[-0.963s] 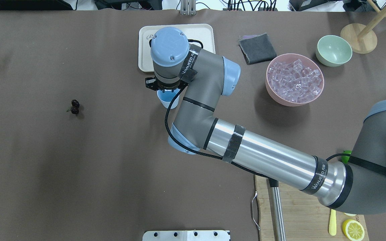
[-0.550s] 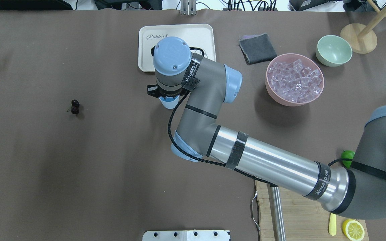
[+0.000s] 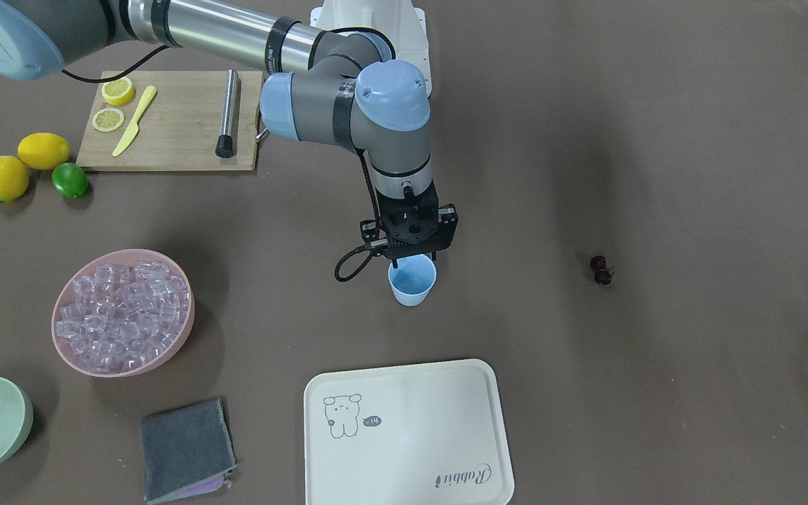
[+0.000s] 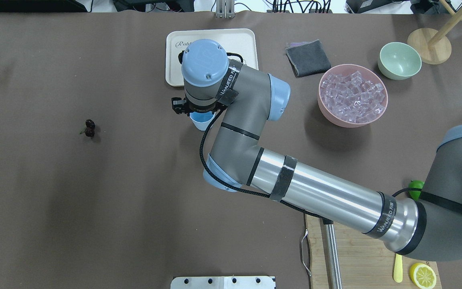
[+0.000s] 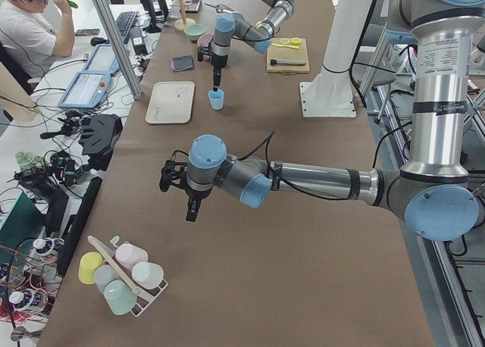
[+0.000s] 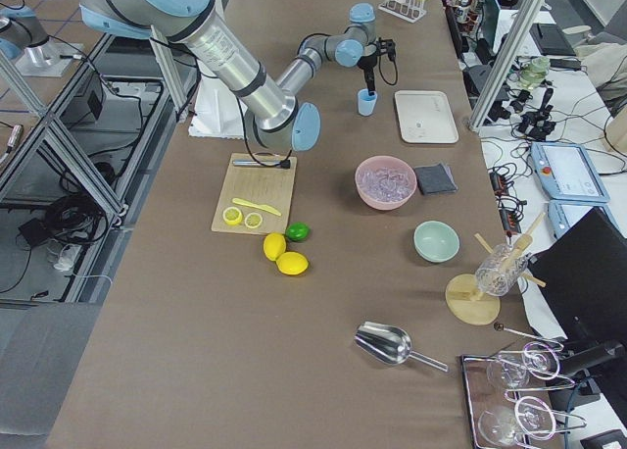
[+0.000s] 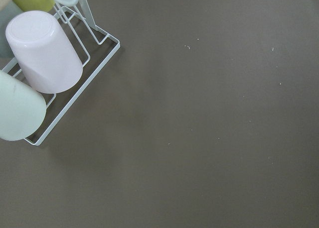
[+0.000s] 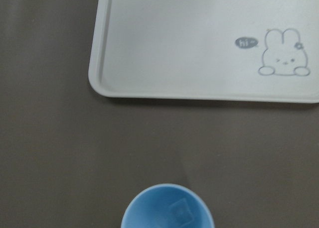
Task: Put ice and cherries in cup
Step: 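Move the right gripper back over the ice bowl, then grasp another ice cube from the bowl with the right gripper, then carry the ice cube to the blue cup and drop it in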
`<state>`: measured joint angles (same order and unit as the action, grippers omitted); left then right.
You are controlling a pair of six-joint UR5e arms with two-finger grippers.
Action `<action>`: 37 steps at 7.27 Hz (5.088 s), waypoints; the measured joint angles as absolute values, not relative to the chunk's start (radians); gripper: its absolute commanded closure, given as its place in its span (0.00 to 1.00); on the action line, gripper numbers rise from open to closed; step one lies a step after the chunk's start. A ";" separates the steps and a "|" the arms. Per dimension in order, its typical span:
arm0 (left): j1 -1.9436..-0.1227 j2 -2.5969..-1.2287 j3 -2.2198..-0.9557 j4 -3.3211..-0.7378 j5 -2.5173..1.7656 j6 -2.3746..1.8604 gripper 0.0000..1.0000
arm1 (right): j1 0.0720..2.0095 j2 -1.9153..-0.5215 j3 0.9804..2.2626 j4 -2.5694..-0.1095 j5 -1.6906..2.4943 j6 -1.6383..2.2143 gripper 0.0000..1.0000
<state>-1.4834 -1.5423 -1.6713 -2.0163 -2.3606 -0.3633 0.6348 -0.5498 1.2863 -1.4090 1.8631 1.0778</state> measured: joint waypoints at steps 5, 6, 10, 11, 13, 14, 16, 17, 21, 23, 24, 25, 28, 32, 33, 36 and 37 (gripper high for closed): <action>-1.483 -1.539 -1.670 -2.025 -2.359 -0.363 0.03 | 0.911 -0.927 1.511 -1.438 2.141 0.670 0.02; -1.483 -1.539 -1.670 -2.026 -2.358 -0.363 0.03 | 0.935 -0.985 1.544 -1.440 2.192 0.593 0.02; -1.483 -1.545 -1.662 -2.035 -2.353 -0.363 0.03 | 0.945 -1.110 1.556 -1.432 2.233 0.436 0.10; -1.483 -1.543 -1.664 -2.036 -2.353 -0.363 0.03 | 0.943 -1.121 1.553 -1.431 2.226 0.421 0.16; -1.483 -1.544 -1.664 -2.037 -2.353 -0.363 0.03 | 0.937 -1.123 1.541 -1.429 2.212 0.415 0.20; -1.483 -1.545 -1.663 -2.037 -2.353 -0.363 0.03 | 0.928 -1.122 1.538 -1.428 2.202 0.417 0.20; -1.483 -1.546 -1.664 -2.037 -2.353 -0.364 0.03 | 0.914 -1.123 1.535 -1.426 2.182 0.420 0.20; -1.483 -1.546 -1.664 -2.037 -2.353 -0.364 0.03 | 0.909 -1.125 1.534 -1.425 2.178 0.421 0.20; -1.483 -1.544 -1.666 -2.037 -2.353 -0.364 0.03 | 0.900 -1.122 1.537 -1.425 2.171 0.426 0.69; -1.483 -1.538 -1.666 -2.043 -2.353 -0.364 0.03 | 0.899 -1.122 1.539 -1.425 2.168 0.426 0.92; -1.483 -1.537 -1.664 -2.048 -2.353 -0.364 0.03 | 0.899 -1.123 1.541 -1.425 2.166 0.426 1.00; -1.483 -1.536 -1.663 -2.051 -2.353 -0.364 0.03 | 0.900 -1.124 1.542 -1.425 2.165 0.426 1.00; -1.483 -1.536 -1.661 -2.052 -2.353 -0.364 0.03 | 0.949 -1.113 1.574 -1.438 2.190 0.424 1.00; -1.483 -1.537 -1.659 -2.052 -2.353 -0.364 0.03 | 0.914 -0.833 1.503 -1.554 2.187 0.642 1.00; -1.483 -1.540 -1.653 -2.052 -2.353 -0.364 0.03 | 0.863 -0.739 1.450 -1.560 2.137 0.735 1.00; -1.483 -1.544 -1.640 -2.053 -2.356 -0.362 0.03 | 0.677 -0.510 1.291 -1.551 1.947 0.990 1.00; -1.483 -1.545 -1.637 -2.053 -2.357 -0.362 0.03 | 0.632 -0.472 1.260 -1.544 1.897 1.040 1.00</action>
